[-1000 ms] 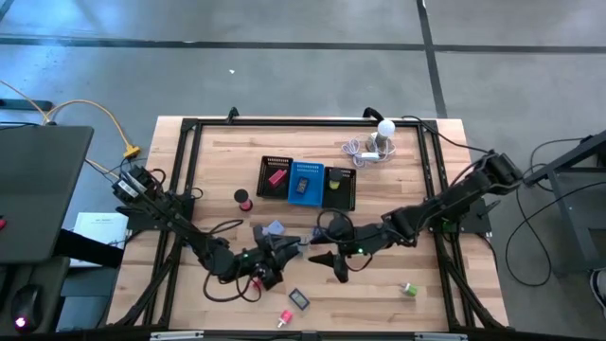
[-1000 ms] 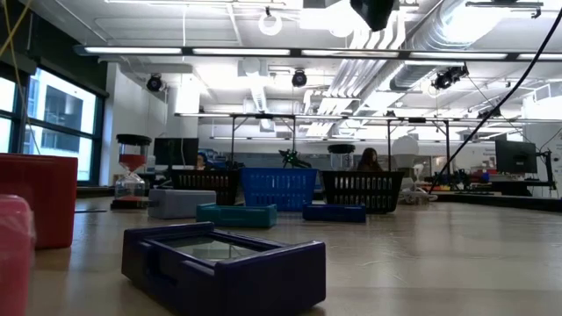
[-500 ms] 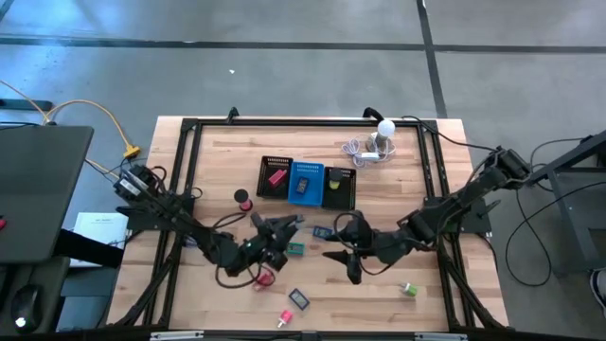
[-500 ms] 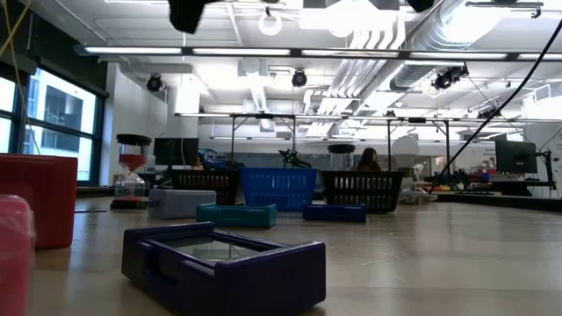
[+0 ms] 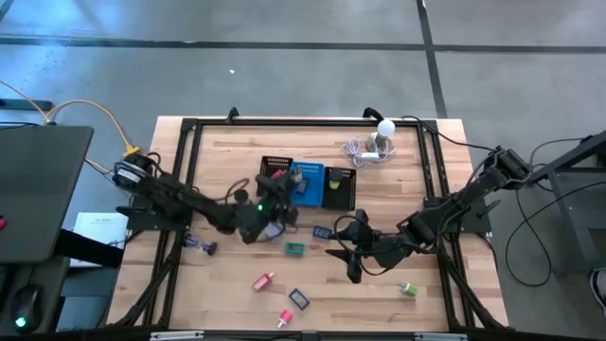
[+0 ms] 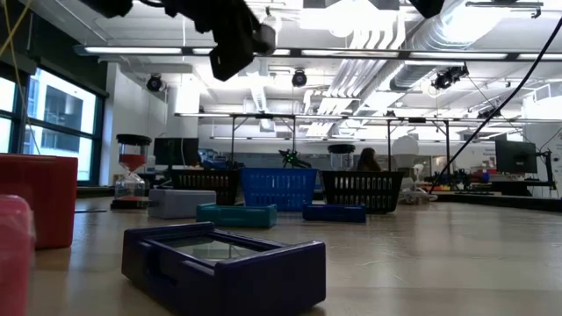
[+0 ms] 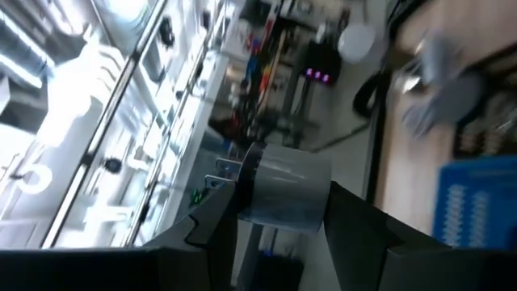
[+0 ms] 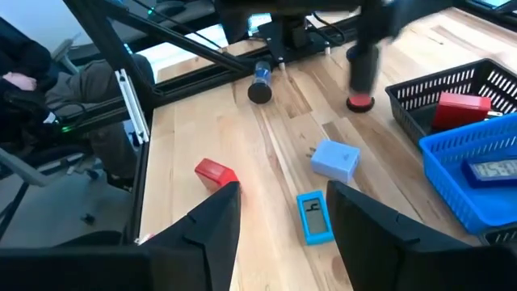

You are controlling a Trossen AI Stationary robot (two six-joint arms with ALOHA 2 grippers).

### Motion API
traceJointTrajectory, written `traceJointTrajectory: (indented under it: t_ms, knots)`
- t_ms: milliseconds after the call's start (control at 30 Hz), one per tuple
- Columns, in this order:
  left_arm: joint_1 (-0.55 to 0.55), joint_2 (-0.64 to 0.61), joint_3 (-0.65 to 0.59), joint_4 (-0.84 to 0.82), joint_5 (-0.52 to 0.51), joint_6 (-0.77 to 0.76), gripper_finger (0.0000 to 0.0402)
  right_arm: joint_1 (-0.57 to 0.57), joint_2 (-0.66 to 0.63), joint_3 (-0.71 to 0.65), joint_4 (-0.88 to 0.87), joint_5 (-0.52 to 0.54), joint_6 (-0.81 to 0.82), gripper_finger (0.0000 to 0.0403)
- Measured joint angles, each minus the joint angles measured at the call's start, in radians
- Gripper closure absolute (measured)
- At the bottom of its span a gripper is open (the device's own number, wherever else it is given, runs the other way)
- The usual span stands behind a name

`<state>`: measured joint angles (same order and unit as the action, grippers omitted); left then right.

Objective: Pick & Place Office items
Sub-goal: Put the white charger adapter into the left black bin

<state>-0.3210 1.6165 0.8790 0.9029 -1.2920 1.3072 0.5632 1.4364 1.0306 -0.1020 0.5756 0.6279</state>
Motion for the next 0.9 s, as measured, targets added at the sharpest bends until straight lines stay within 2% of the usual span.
traceJointTrajectory:
  t_ms: [233, 400, 467, 500, 600, 667, 900]
  knots:
    - [0.081, -0.19, -0.1, -0.155, -0.015, -0.07, 0.0257, 0.0, 0.0, 0.0, -0.011, -0.001, 0.003, 0.023]
    - [0.121, -0.395, -0.219, -0.317, 0.01, -0.261, 0.0257, 0.0, 0.0, 0.0, -0.014, 0.002, 0.0, 0.023]
    - [0.134, -0.484, -0.263, -0.423, 0.091, -0.411, 0.0257, 0.0, 0.0, 0.0, -0.014, 0.007, -0.001, 0.023]
    - [0.14, -0.527, -0.281, -0.487, 0.166, -0.512, 0.0257, 0.0, 0.0, 0.0, -0.014, 0.011, -0.001, 0.023]
    - [0.185, -0.629, -0.311, -0.679, 0.503, -0.816, 0.0257, 0.0, 0.0, 0.0, -0.015, 0.027, -0.003, 0.023]
    - [0.232, -0.659, -0.314, -0.759, 0.651, -0.952, 0.0257, 0.0, 0.0, 0.0, -0.014, 0.033, -0.01, 0.023]
    - [0.407, -0.66, -0.315, -0.966, 0.863, -1.133, 0.0257, -0.015, 0.001, 0.0, -0.007, 0.035, -0.022, 0.023]
